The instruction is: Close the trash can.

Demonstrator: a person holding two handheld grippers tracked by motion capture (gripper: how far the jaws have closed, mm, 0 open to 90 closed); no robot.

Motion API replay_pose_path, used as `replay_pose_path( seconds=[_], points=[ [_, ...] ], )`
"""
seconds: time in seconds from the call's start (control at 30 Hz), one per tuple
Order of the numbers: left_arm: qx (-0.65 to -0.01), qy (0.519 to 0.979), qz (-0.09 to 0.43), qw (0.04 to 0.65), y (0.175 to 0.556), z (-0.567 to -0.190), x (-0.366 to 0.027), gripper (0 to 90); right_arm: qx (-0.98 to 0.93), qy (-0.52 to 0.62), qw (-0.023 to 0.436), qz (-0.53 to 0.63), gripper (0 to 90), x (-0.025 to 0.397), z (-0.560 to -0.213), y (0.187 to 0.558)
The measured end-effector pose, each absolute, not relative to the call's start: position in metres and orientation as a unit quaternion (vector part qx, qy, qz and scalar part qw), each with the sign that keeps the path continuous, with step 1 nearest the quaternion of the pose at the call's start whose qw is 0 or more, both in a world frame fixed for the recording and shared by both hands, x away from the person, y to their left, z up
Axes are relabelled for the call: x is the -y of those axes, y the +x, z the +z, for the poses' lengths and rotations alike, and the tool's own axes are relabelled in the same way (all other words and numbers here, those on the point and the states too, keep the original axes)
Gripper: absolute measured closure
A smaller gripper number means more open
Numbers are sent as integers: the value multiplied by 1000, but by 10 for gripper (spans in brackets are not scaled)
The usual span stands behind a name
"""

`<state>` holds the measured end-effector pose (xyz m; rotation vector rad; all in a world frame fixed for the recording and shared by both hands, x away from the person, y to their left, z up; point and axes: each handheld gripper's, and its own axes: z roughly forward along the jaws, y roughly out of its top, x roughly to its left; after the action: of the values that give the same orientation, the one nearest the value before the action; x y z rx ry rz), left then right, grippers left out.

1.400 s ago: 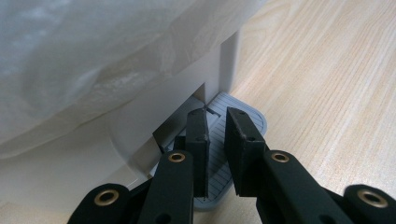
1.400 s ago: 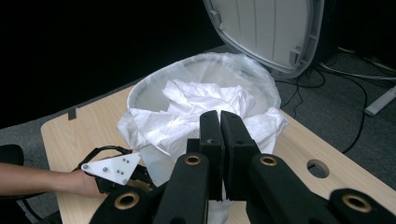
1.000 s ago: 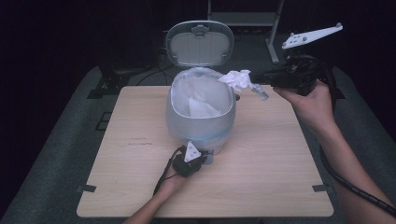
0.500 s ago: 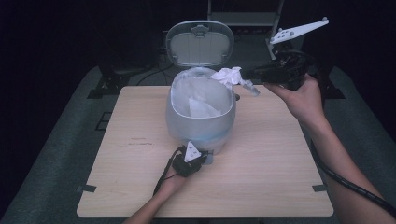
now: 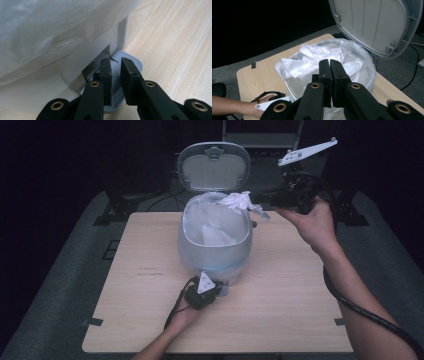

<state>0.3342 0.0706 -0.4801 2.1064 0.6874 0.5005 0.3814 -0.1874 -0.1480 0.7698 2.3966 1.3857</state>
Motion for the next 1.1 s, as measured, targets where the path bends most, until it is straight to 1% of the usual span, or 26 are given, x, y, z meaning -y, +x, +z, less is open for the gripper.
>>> replay_pose_path(
  seconds=[1.1],
  points=[
    [-273,842,197,421,335,-480,-71,794,-836,256,109,472,877,145,-161,405]
  ],
)
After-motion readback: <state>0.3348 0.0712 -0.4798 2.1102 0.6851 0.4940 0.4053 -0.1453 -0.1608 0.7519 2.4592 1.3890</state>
